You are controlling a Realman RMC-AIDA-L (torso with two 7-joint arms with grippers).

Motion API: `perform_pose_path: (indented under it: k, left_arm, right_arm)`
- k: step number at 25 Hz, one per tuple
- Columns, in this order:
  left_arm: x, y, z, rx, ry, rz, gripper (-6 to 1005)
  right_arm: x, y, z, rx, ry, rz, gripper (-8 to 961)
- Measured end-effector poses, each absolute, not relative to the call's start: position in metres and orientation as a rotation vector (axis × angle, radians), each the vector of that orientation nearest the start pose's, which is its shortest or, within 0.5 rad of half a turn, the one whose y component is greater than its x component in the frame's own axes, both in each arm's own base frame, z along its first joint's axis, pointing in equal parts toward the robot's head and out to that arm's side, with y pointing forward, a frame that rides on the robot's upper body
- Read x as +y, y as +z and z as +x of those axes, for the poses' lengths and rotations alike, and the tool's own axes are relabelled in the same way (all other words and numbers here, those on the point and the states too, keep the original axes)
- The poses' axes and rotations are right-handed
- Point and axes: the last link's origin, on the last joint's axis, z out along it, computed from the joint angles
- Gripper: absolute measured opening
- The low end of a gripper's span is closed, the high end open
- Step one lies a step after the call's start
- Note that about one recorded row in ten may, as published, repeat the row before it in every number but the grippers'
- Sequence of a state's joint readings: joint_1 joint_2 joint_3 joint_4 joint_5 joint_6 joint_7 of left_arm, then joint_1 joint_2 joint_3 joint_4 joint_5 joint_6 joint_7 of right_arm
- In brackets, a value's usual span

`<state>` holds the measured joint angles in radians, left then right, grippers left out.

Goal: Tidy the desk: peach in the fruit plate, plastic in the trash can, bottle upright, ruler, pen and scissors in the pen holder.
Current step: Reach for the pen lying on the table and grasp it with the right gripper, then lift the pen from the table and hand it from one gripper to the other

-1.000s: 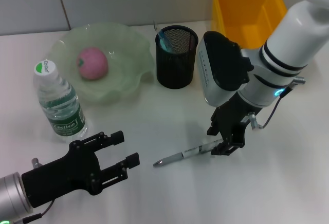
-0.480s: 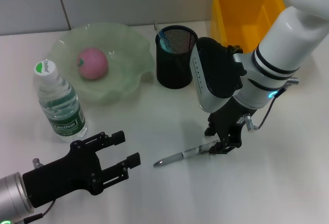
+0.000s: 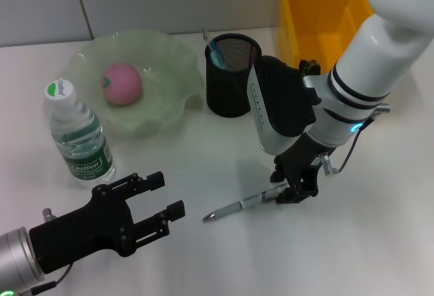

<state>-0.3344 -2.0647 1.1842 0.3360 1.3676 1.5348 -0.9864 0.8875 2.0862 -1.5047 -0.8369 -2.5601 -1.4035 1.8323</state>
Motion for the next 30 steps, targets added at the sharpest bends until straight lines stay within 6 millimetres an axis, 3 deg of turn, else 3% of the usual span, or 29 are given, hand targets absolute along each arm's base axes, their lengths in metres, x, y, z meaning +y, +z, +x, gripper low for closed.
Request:
perform_pose_path:
  k: [7, 20, 30]
  left_arm:
    - [0.252, -0.055, -0.284, -0.618, -1.034, -2.619, 664]
    - [0.255, -0.054, -0.282, -0.607, -1.038, -2.62, 663]
    - [0.254, -0.051, -0.278, -0.582, -1.067, -2.626, 663]
  right_arm:
    - [0.374, -0.07, 0.175, -0.114, -0.853, -3.009, 335]
    - [0.373, -0.071, 0.169, -0.134, -0.848, -3.011, 175]
    - [0.371, -0.041, 0.151, 0.007, -0.541, -3.058, 176]
